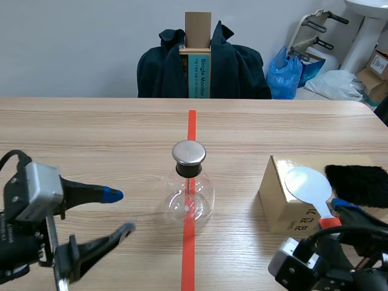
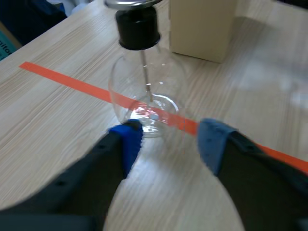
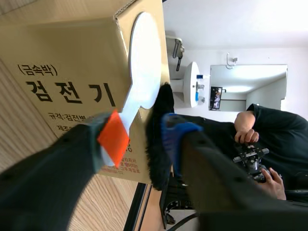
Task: Do the electroscope experiment.
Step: 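Put the plate down on the right, then return to the home posture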
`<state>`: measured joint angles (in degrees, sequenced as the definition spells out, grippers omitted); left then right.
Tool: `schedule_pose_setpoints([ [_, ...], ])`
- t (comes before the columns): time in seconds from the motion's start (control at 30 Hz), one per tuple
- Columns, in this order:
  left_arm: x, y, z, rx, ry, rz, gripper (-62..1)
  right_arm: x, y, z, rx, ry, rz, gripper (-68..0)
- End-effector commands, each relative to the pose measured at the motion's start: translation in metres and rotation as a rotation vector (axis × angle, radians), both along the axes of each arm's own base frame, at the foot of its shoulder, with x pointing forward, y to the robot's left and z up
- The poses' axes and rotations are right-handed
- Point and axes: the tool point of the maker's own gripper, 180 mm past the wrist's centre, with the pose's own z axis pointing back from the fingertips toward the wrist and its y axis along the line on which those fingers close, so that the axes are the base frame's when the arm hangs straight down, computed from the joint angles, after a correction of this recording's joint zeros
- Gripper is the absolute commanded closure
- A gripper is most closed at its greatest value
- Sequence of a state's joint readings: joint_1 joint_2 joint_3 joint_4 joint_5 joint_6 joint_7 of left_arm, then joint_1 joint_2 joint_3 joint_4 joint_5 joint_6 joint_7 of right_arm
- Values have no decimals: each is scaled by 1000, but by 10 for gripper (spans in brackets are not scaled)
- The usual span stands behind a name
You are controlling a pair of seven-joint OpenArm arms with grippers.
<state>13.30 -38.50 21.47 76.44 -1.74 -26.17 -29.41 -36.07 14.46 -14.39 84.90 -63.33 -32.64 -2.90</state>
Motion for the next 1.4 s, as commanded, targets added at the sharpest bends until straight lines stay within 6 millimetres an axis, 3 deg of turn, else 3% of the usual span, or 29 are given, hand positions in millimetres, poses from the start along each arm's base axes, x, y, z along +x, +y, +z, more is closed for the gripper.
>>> schedule_pose_setpoints([
  [0.0,-3,1,10,-35,-6,10,-507,3,-1,6,3,-26,-7,-375],
  [0.07,-10,2,17,-54,-3,14,-623,3,-3,6,10,-25,-15,-517],
  [0.13,-17,2,23,-57,-4,11,-623,3,-4,6,11,-27,-24,-679],
  [0.37,-34,1,38,-77,-4,19,-623,-14,-14,-4,51,27,-61,-679],
  [0.57,-36,1,47,-81,-20,21,-623,-57,-67,-20,311,174,-377,-679],
  [0.67,-37,1,47,-79,-18,22,-623,-55,-73,3,403,164,-344,-679],
  [0.87,-36,0,47,-85,-18,27,-623,-5,-63,67,715,119,-212,-679],
  [1.03,-36,0,46,-80,-16,27,-623,25,-53,104,888,160,-82,-679],
  [1.17,-36,1,43,-64,-6,29,-623,40,-42,128,940,204,49,-679],
  [1.37,-36,1,43,-62,-5,30,-623,43,-11,151,976,249,259,-679],
])
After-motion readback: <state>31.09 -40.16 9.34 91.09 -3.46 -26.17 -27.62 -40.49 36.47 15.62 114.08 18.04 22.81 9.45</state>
